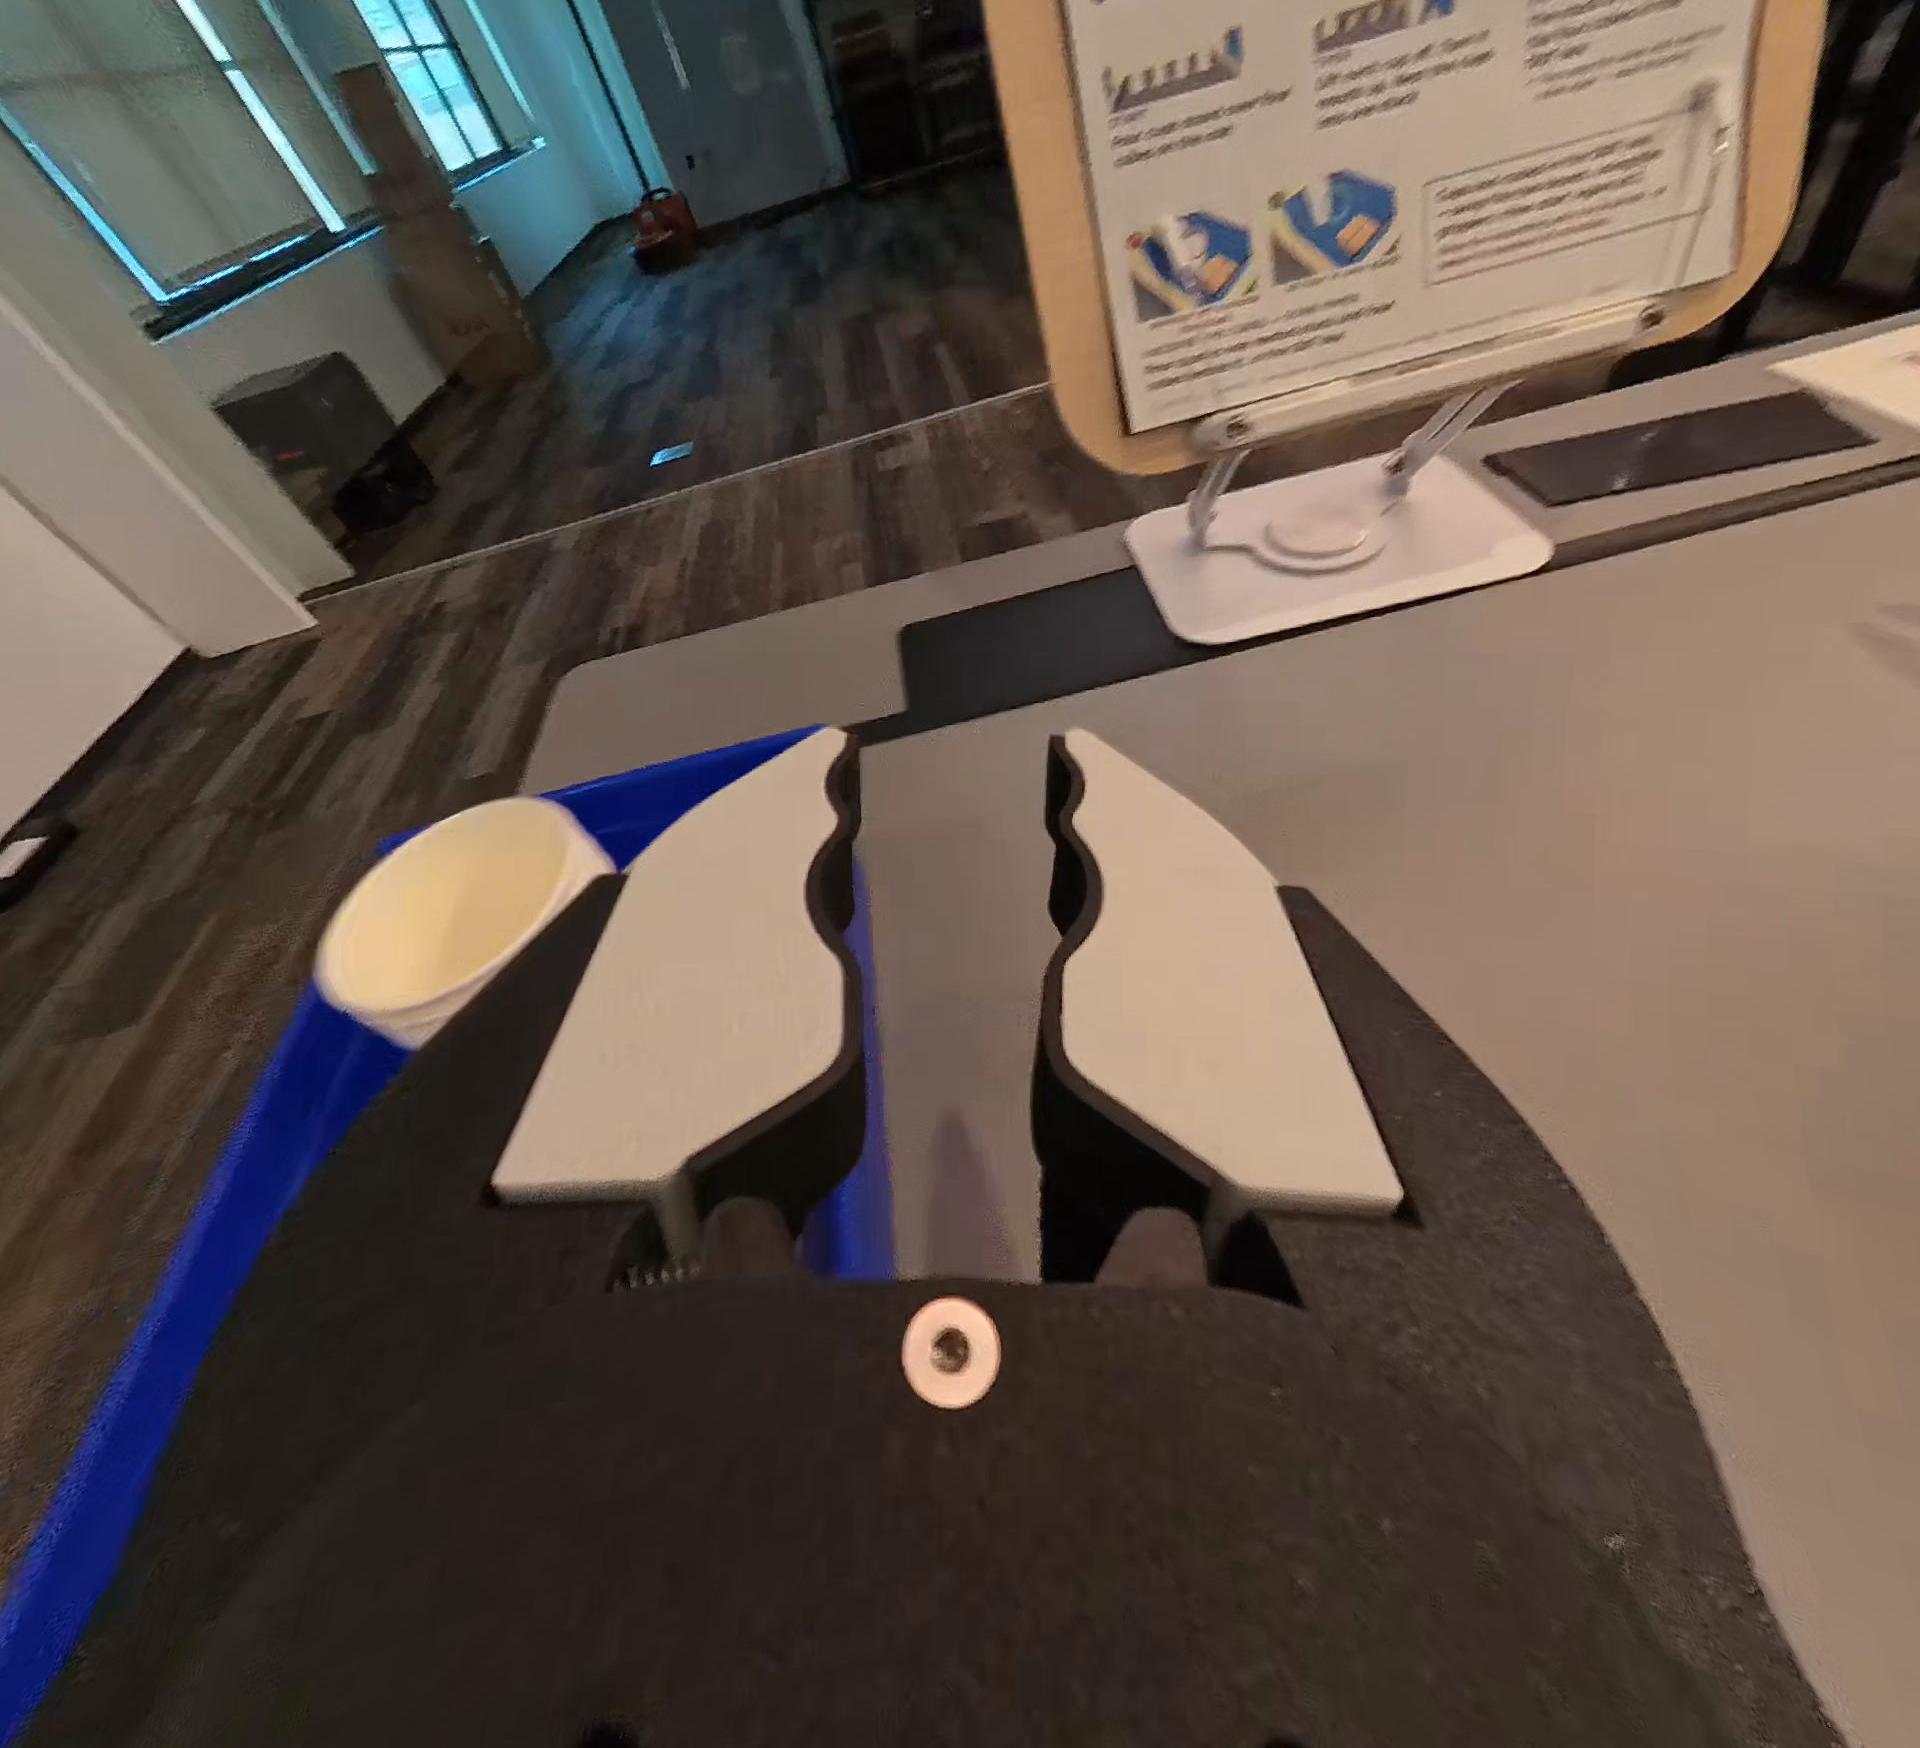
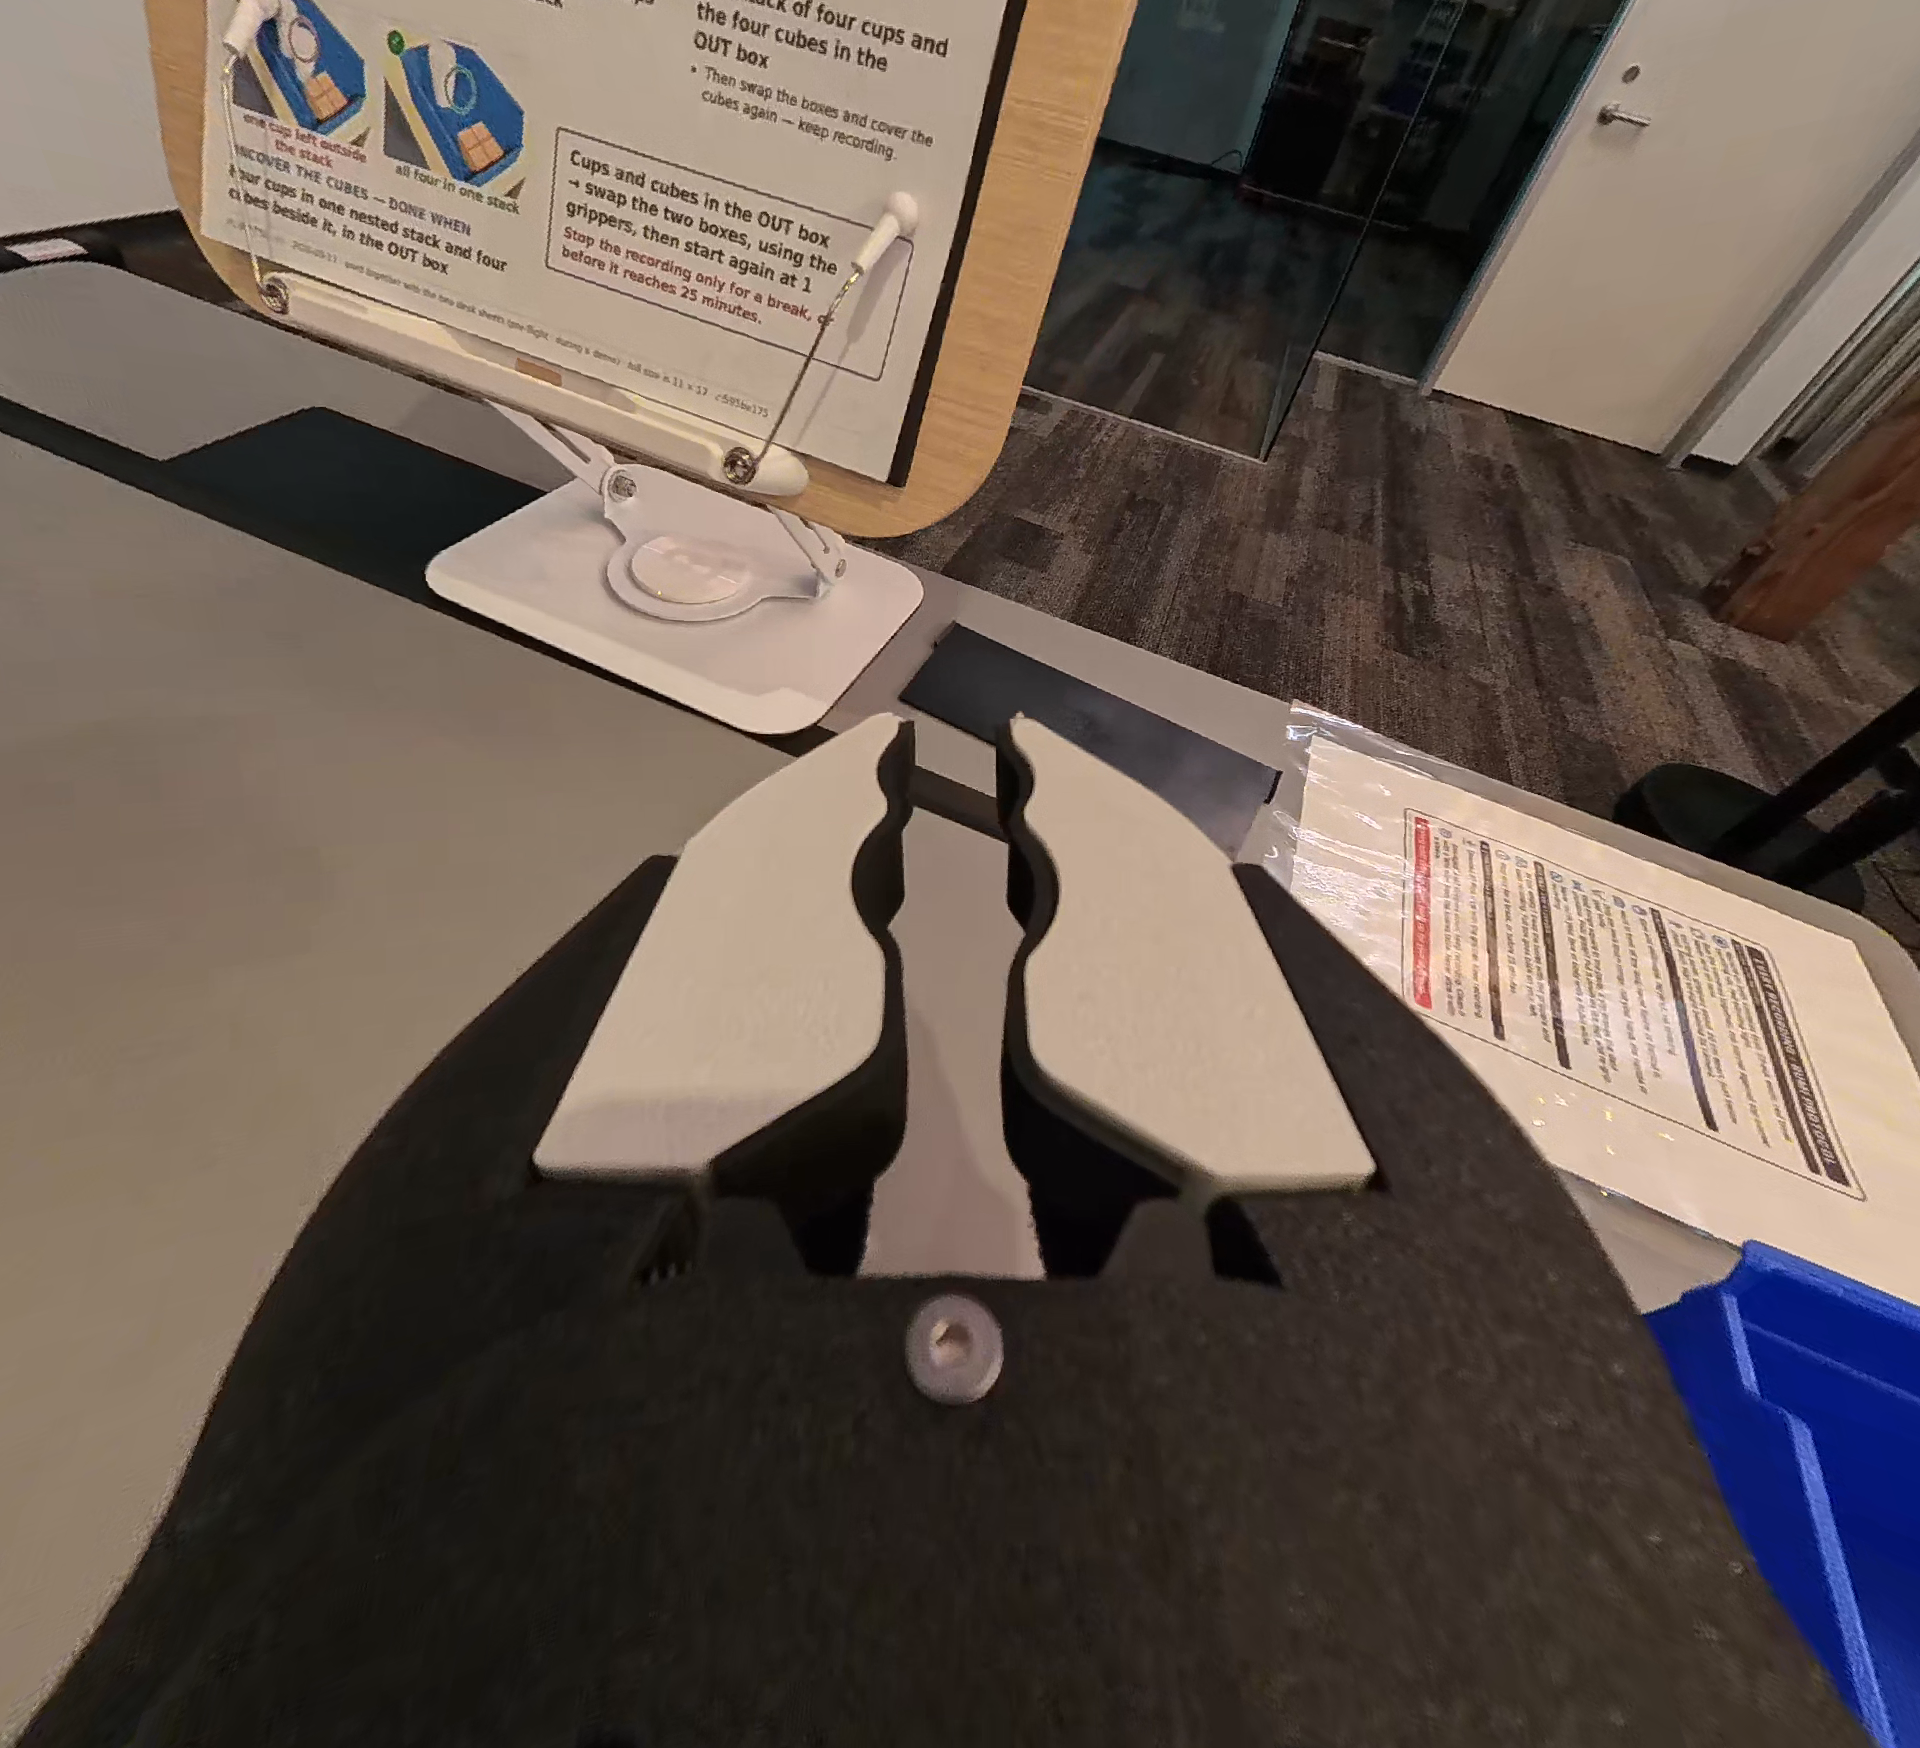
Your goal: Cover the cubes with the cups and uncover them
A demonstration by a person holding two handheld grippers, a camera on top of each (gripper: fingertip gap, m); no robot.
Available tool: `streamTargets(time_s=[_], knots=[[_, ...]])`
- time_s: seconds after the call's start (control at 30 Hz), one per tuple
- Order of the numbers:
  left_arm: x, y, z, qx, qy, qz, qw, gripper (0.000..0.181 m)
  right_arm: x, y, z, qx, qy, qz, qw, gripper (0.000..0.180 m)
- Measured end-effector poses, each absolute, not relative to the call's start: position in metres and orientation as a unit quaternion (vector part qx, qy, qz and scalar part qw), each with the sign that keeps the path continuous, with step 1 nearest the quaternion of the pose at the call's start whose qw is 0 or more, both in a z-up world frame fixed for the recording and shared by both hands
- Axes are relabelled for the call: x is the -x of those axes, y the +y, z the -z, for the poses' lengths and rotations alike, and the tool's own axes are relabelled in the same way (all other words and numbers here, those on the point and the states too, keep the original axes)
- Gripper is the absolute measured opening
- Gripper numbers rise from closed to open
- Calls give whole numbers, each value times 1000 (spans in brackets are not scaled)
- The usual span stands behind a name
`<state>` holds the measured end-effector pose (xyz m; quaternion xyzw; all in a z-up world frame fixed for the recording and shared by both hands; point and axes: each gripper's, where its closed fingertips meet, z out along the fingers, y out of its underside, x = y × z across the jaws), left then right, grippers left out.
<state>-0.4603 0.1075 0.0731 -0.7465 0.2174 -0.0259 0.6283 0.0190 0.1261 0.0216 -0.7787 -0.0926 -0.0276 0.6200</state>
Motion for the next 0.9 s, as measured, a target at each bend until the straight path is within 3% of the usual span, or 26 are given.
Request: streamTargets(time_s=[0.4, 0.57, 0.77, 0.9], knots=[[561, 73, -85, 786, 189, -46, 586, 32, -8, 126, -15, 793, -117, 13, 597, 15], [573, 61, -41, 853, 195, 36, 482, 31, -3, 127, -11, 797, -126, -1, 591, 16], [628, 74, 11, 894, 176, -57, 408, 41, -2, 129, -2, 806, -133, -8, 577, 17], [639, 82, 40, 914, 154, -40, 374, 40, -4, 128, 0, 808, -131, -14, 575, 18]])
